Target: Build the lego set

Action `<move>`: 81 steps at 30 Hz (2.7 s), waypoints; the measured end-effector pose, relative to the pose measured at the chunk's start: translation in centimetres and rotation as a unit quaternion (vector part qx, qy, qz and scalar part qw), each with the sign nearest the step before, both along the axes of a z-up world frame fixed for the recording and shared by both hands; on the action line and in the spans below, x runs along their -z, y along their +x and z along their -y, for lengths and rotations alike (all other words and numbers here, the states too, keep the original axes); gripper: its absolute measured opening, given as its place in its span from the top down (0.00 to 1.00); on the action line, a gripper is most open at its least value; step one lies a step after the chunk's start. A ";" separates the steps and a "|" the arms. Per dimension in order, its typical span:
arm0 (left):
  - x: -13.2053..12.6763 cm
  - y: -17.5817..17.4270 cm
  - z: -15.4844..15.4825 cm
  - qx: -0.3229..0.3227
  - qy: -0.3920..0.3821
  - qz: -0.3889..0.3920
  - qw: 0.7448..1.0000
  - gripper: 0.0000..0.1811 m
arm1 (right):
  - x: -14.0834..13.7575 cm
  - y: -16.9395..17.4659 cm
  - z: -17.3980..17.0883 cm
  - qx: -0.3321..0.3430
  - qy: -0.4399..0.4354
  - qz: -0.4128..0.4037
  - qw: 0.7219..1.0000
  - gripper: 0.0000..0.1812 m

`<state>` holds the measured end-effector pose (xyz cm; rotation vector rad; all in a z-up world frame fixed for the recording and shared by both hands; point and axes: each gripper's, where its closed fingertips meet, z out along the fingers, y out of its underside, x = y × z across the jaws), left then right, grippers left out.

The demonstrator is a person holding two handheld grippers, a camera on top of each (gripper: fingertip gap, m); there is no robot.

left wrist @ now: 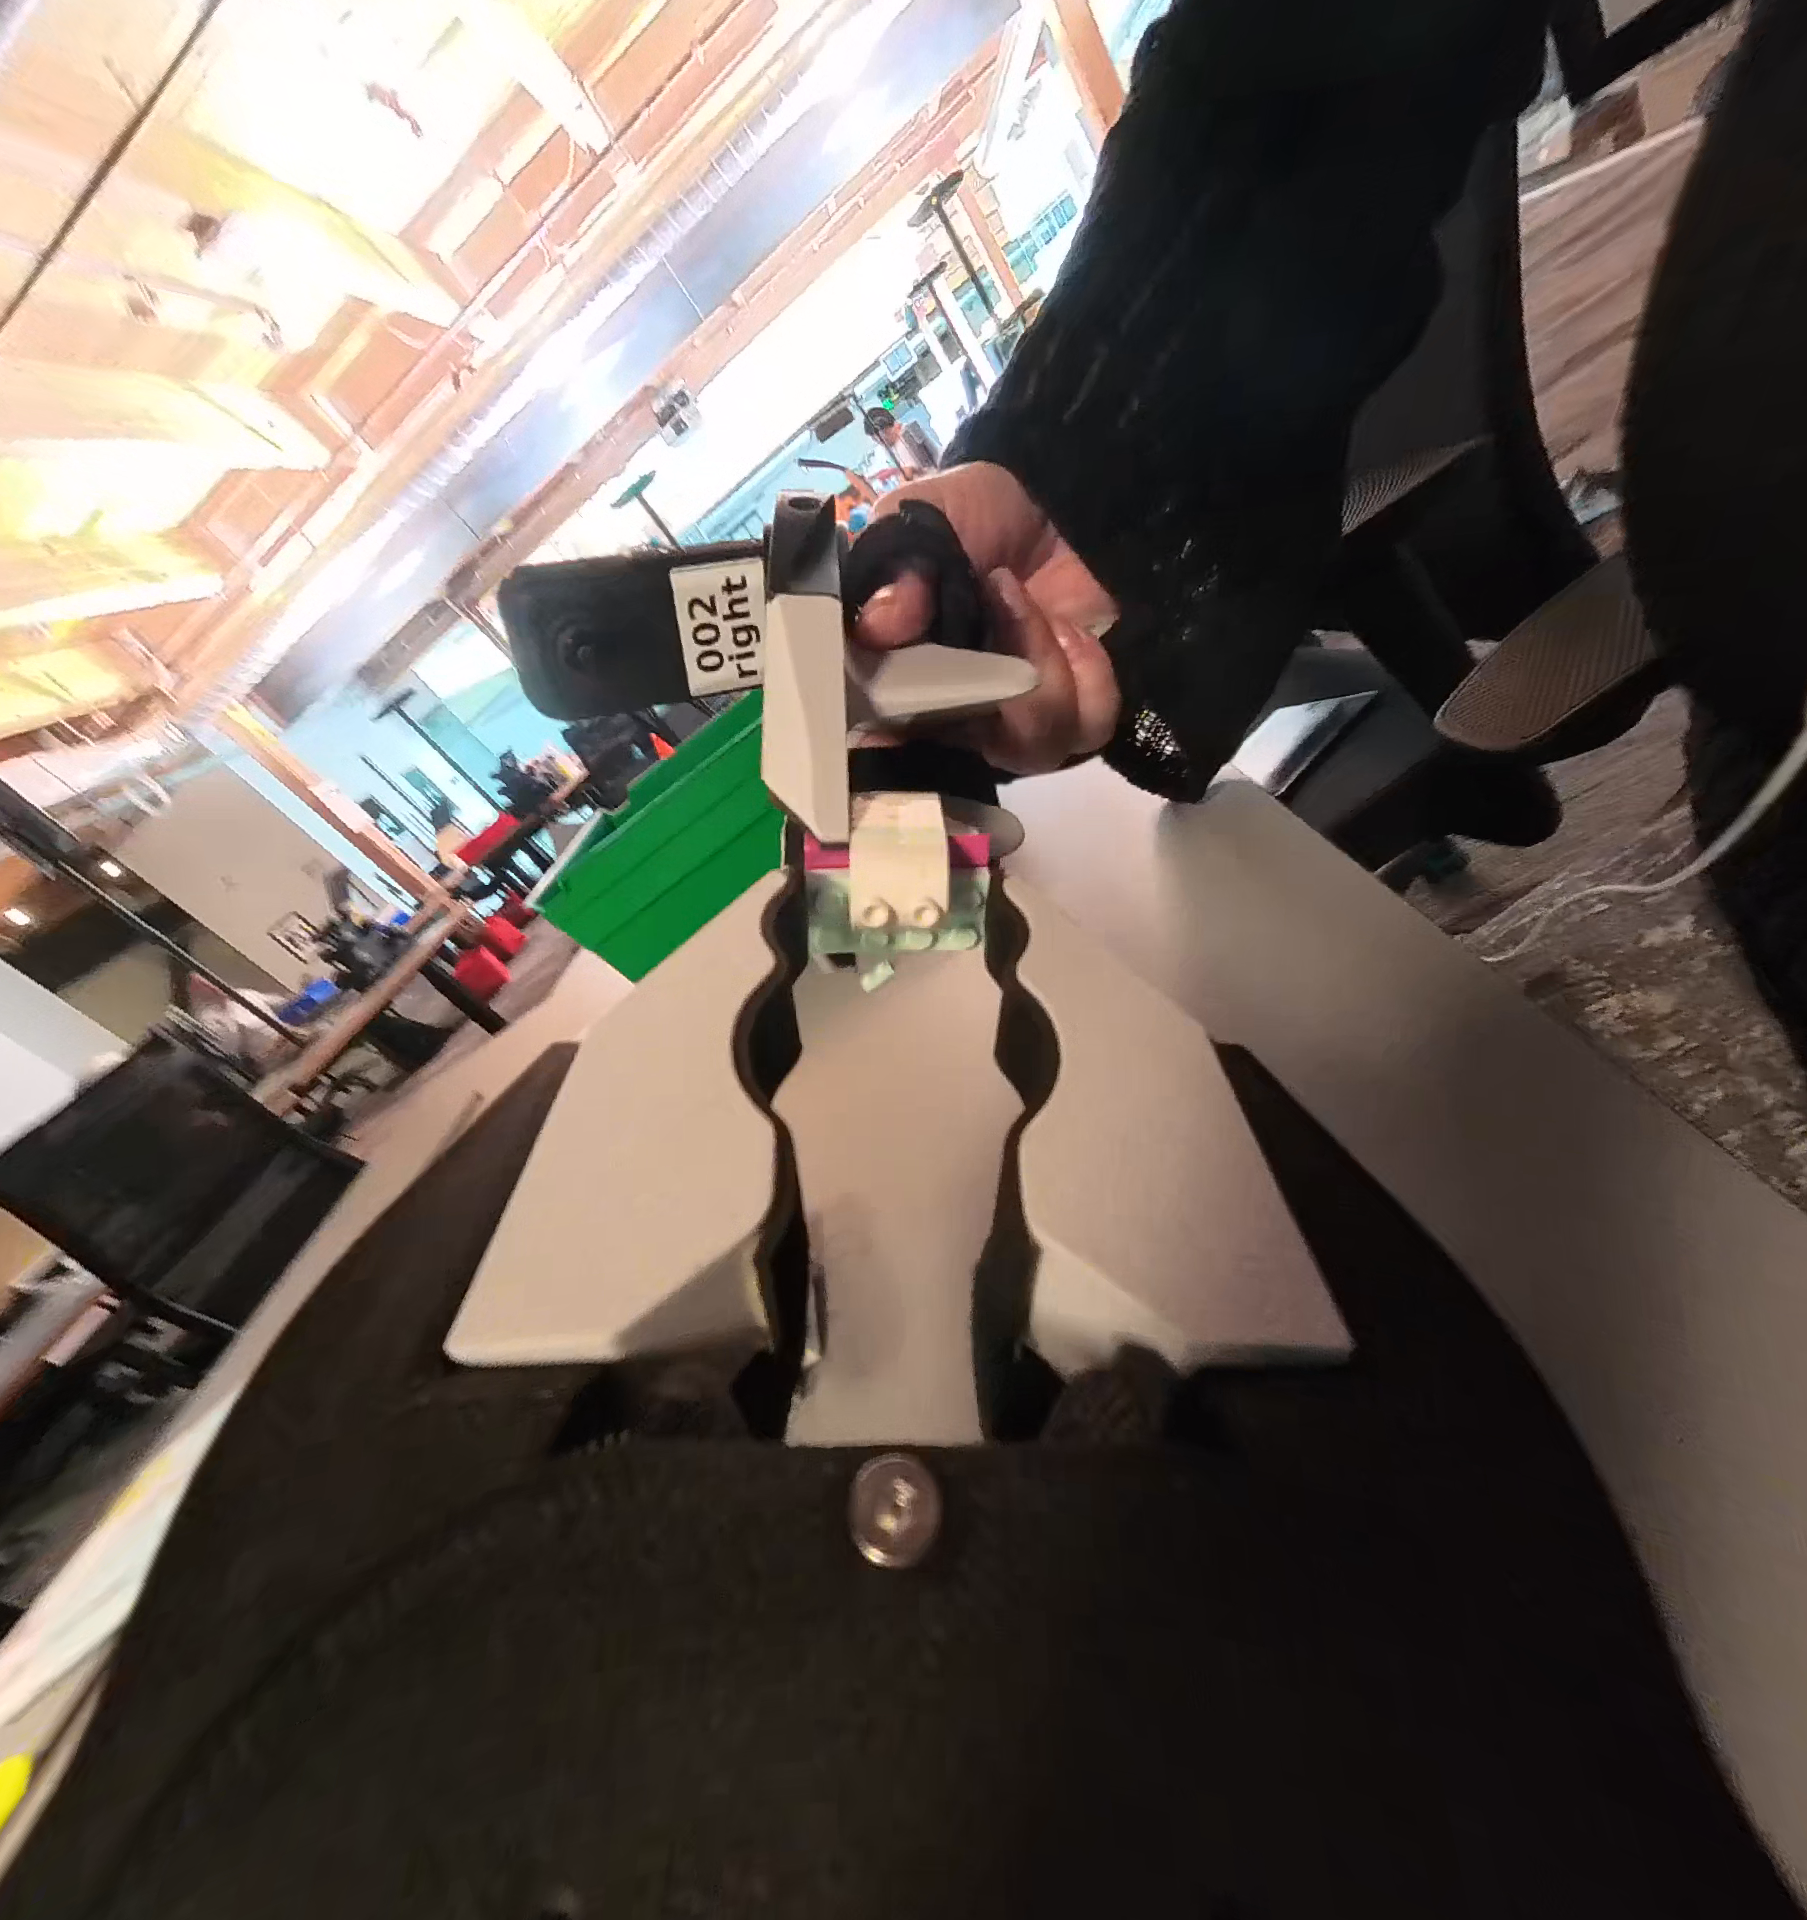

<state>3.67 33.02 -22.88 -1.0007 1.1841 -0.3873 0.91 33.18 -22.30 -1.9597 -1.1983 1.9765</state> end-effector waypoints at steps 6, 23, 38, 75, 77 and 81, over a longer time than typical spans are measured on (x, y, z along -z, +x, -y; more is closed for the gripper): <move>-0.2 0.4 0.8 0.006 0.034 -0.008 0.999 0.82 | -0.3 0.5 0.8 -0.020 0.016 -0.013 1.000 0.88; -1.3 1.0 2.6 0.037 0.054 0.013 0.998 0.82 | -1.5 1.2 2.5 -0.120 -0.031 -0.062 0.990 0.89; -1.6 1.3 3.4 0.039 0.081 0.012 0.996 0.82 | -1.8 1.9 3.2 -0.155 -0.015 -0.073 0.985 0.89; 1.9 -0.5 -1.5 0.080 -0.354 0.071 0.929 0.81 | 3.4 1.4 -3.3 -0.073 0.834 -0.011 0.547 0.52; 2.6 -0.2 -0.3 0.127 -0.394 0.034 0.910 0.81 | 4.3 1.3 -2.3 -0.130 0.847 -0.017 0.515 0.52; 4.3 0.2 1.6 0.178 -0.466 -0.030 0.866 0.81 | 5.0 1.0 0.3 -0.209 0.833 -0.054 0.509 0.56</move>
